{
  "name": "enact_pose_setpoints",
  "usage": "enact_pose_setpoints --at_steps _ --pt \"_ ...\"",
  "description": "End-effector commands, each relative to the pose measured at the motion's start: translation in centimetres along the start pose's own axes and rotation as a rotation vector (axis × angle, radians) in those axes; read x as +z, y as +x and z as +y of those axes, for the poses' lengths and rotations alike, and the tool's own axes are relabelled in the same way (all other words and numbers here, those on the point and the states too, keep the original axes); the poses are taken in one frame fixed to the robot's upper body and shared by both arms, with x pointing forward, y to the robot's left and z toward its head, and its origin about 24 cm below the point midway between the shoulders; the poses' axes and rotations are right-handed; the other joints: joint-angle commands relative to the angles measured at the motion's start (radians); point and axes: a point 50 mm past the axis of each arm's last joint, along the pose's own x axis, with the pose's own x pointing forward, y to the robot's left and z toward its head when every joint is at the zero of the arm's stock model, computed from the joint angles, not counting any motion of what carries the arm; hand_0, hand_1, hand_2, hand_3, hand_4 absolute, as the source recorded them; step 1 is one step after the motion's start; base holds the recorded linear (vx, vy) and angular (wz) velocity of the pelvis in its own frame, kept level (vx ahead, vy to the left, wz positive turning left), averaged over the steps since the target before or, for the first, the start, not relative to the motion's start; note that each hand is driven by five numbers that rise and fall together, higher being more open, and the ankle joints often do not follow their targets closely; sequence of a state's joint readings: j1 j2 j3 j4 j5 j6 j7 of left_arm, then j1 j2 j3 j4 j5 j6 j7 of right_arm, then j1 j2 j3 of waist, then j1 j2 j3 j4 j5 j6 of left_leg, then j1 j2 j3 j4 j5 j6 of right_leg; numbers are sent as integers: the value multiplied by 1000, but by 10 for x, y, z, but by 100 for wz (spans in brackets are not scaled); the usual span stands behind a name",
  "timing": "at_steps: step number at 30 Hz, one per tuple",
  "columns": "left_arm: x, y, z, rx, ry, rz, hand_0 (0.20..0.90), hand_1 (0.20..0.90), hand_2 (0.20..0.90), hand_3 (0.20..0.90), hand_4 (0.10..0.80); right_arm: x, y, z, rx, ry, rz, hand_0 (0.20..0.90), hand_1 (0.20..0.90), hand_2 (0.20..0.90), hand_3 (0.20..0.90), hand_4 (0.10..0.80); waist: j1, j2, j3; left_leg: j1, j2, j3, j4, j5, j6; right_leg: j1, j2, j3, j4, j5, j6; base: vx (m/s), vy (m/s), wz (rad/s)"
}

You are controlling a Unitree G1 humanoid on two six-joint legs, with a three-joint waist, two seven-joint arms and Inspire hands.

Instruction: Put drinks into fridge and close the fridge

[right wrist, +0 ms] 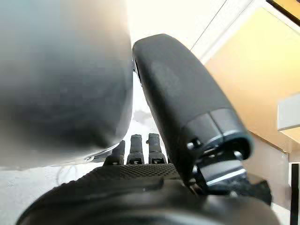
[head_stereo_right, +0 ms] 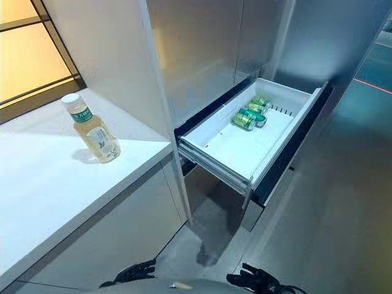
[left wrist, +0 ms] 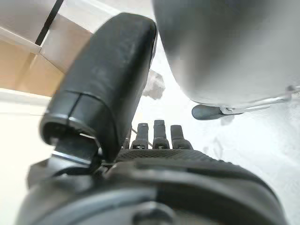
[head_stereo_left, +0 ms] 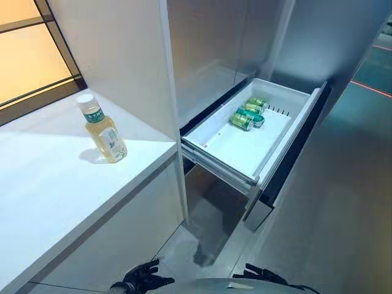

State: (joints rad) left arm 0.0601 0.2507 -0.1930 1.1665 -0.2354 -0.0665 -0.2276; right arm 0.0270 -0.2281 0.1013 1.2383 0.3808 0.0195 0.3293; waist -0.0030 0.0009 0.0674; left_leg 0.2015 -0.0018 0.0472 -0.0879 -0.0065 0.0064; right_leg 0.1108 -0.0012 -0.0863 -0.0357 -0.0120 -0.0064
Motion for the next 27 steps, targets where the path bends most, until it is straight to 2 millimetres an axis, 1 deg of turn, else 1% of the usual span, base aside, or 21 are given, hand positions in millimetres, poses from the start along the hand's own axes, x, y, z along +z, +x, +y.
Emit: enact_pose_setpoints --at_steps 1,4,6,8,11,12,14,16,18,19,20,21,23,24,25,26,27 --pt "23 5 -1 -19 27 -62 900 900 900 900 800 21 2 1 13 -53 -42 900 900 900 900 800 -7 11 20 -55 -41 17 42 -64 27 0 -9 -68 63 -68 54 0 0 0" --pt "25 5 0 -9 27 -61 900 900 900 900 800 22 2 1 14 -54 -43 900 900 900 900 800 -7 11 21 -56 -40 19 44 -64 27 -2 -9 -68 64 -67 53 0 0 0" --pt "26 5 0 -5 56 -69 900 900 900 900 800 23 2 1 15 -54 -43 900 900 900 900 800 -7 10 21 -57 -40 19 44 -64 27 -2 -9 -69 64 -67 53 0 0 0" --pt "31 5 0 -3 126 -95 900 900 900 900 800 23 2 1 14 -58 -41 900 900 900 900 800 -10 12 21 -56 -39 21 44 -64 26 -2 -9 -66 65 -67 53 0 0 0" --pt "43 5 -3 -32 256 -141 900 900 900 900 800 24 2 0 14 -70 -39 900 900 900 900 800 -14 15 20 -55 -38 22 41 -62 25 -3 -7 -62 65 -67 54 0 0 0" --pt "50 5 -5 -78 305 -161 900 900 900 900 800 26 2 -1 14 -76 -39 900 900 900 900 800 -17 17 21 -55 -38 23 39 -61 24 -5 -6 -60 65 -67 55 0 0 0" --pt "64 4 -8 -156 315 -182 900 900 900 900 800 29 1 -2 13 -87 -40 900 900 900 900 800 -20 22 23 -56 -36 24 37 -60 23 -8 -5 -56 65 -67 56 0 0 0" --pt "86 -1 -14 -327 302 -210 900 900 900 900 800 35 0 -5 10 -99 -44 900 900 900 900 800 -24 30 27 -57 -34 26 36 -57 22 -10 -5 -51 66 -66 59 -20 35 -2" --pt "109 -9 -17 -460 297 -243 900 900 900 900 800 40 -2 -9 6 -108 -45 900 900 900 900 800 -25 37 27 -59 -33 26 33 -54 21 -14 -4 -47 65 -63 61 -9 17 -1" --pt "111 -10 -17 -470 297 -245 900 900 900 900 800 41 -2 -9 6 -108 -45 900 900 900 900 800 -25 37 27 -59 -33 26 32 -53 21 -14 -4 -47 65 -63 62 0 0 0" --pt "128 -19 -18 -554 278 -286 900 900 900 900 800 41 -3 -11 4 -110 -47 900 900 900 900 800 -26 41 27 -59 -32 27 30 -51 21 -16 -4 -45 65 -60 63 -9 14 -4" --pt "150 -31 -19 -662 248 -350 900 900 900 900 800 41 -3 -12 2 -111 -47 900 900 900 900 800 -27 44 27 -59 -31 28 27 -50 21 -17 -5 -42 64 -57 66 -12 16 -7" --pt "182 -53 -24 -808 209 -465 900 900 900 900 800 39 -4 -13 1 -110 -49 900 900 900 900 800 -26 47 26 -61 -31 26 24 -48 21 -18 -5 -40 62 -55 67 -10 8 -9" --pt "199 -67 -29 -889 182 -533 900 900 900 900 800 37 -4 -14 -1 -106 -49 900 900 900 900 800 -25 49 25 -61 -32 24 23 -49 22 -18 -6 -39 61 -53 68 -7 5 -8" --pt "213 -80 -33 -954 165 -614 900 900 900 900 800 35 -5 -15 -3 -104 -50 900 900 900 900 800 -23 50 24 -61 -32 21 21 -49 23 -19 -6 -37 60 -52 68 -5 4 -5" --pt "220 -88 -36 -987 149 -659 900 900 900 900 800 34 -5 -15 -4 -102 -51 900 900 900 900 800 -21 51 23 -61 -33 20 20 -49 24 -18 -6 -36 59 -52 68 0 0 0" --pt "238 -109 -43 -1055 118 -794 900 900 900 900 800 29 -5 -15 -7 -95 -51 900 900 900 900 800 -18 51 22 -59 -34 15 17 -51 27 -16 -6 -36 58 -53 68 0 0 0"
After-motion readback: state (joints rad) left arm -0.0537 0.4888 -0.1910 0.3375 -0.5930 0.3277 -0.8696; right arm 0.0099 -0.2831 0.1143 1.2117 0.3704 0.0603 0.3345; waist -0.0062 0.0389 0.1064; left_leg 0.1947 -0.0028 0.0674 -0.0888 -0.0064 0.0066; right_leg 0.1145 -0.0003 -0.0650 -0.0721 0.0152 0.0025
